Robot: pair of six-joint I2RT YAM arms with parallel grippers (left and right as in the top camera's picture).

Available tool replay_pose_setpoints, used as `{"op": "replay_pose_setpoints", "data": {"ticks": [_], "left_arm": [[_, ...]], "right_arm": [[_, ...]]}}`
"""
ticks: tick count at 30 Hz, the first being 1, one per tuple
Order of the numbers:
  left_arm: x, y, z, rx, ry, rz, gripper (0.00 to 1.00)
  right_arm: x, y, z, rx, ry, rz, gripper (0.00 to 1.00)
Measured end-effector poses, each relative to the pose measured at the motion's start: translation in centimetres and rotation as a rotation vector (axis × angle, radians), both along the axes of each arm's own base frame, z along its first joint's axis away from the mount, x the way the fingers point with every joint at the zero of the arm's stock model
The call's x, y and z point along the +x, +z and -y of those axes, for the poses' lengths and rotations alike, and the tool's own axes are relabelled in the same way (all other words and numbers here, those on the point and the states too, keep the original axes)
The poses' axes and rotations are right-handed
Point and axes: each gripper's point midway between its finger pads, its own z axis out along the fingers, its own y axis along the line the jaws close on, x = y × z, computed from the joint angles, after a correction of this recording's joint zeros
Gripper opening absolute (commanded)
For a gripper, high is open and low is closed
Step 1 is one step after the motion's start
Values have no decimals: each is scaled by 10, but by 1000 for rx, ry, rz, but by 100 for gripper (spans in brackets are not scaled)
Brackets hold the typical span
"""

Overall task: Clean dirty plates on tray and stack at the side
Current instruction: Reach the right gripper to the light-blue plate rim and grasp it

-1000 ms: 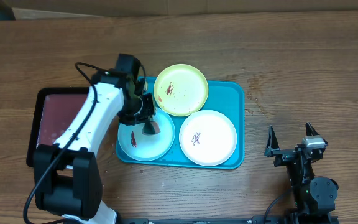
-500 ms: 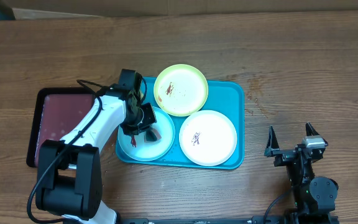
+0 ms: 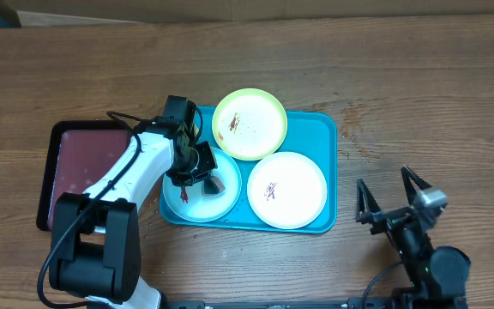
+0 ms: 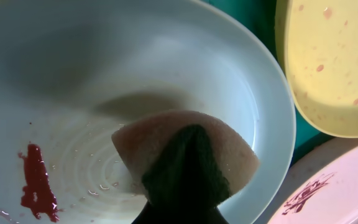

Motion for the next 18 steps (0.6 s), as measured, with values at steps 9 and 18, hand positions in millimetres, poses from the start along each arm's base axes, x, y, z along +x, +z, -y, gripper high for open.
{"op": "replay_pose_setpoints", "data": {"ticks": [9, 18], "left_arm": [[0, 0, 0, 0, 2, -2, 4], [-7, -1, -1, 5, 1, -29, 4]], "right_arm": [[-59, 131, -12, 150, 157, 420, 100], [-51, 164, -15, -119, 106, -242, 100]]}}
